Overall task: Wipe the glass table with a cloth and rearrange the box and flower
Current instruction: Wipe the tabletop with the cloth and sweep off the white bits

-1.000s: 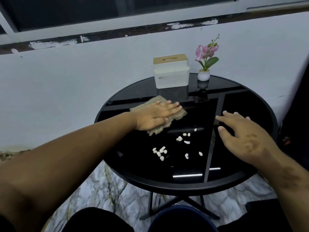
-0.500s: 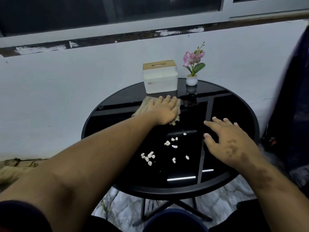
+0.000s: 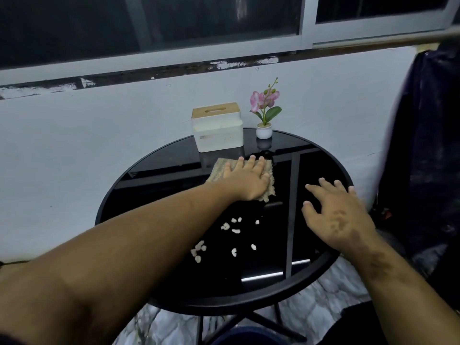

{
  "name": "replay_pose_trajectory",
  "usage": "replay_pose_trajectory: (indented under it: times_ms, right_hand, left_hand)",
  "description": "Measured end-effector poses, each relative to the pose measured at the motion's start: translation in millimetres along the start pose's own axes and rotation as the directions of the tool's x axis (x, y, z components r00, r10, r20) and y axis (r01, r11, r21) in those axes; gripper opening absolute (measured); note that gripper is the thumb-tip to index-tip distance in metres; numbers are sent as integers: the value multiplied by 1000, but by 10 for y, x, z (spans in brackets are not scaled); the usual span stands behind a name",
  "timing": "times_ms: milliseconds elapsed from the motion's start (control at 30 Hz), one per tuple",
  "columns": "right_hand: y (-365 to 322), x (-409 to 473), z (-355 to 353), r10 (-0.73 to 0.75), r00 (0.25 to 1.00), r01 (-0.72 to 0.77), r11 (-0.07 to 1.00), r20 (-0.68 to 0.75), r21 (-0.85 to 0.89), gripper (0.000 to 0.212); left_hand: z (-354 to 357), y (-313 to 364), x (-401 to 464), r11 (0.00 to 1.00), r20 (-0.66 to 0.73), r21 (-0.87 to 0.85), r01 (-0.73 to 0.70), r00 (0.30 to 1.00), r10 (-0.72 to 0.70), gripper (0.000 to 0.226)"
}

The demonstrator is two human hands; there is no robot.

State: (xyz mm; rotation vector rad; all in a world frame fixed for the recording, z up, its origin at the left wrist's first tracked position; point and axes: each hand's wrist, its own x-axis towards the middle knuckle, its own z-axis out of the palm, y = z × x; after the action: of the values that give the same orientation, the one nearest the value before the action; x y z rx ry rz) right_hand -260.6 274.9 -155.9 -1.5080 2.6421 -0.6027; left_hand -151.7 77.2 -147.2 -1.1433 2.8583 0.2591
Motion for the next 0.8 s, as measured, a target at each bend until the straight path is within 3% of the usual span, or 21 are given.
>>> replay_pose_trajectory:
  times_ms: [233,533,667,800]
  right_hand:
    - [22,24,23,6,999,-5,1000,-34,24,55]
    - [60,39,62,26,998,-22,998,-64,66,59]
    - [62,19,51,13,999,-10,998,-38,69,60]
    - [-24,128,-119,-16,999,18,998,-28,65,58]
  left_hand:
    - [-35,303,559,994,-50,-46,98,994,-100,64]
    - [34,603,520,973,-58,-104,207,975,-214,65]
    - [-71,495,441,980,-42,-163,112,992,-121,70]
    - [-248,109,23,983,-180,-179,-48,983,16,64]
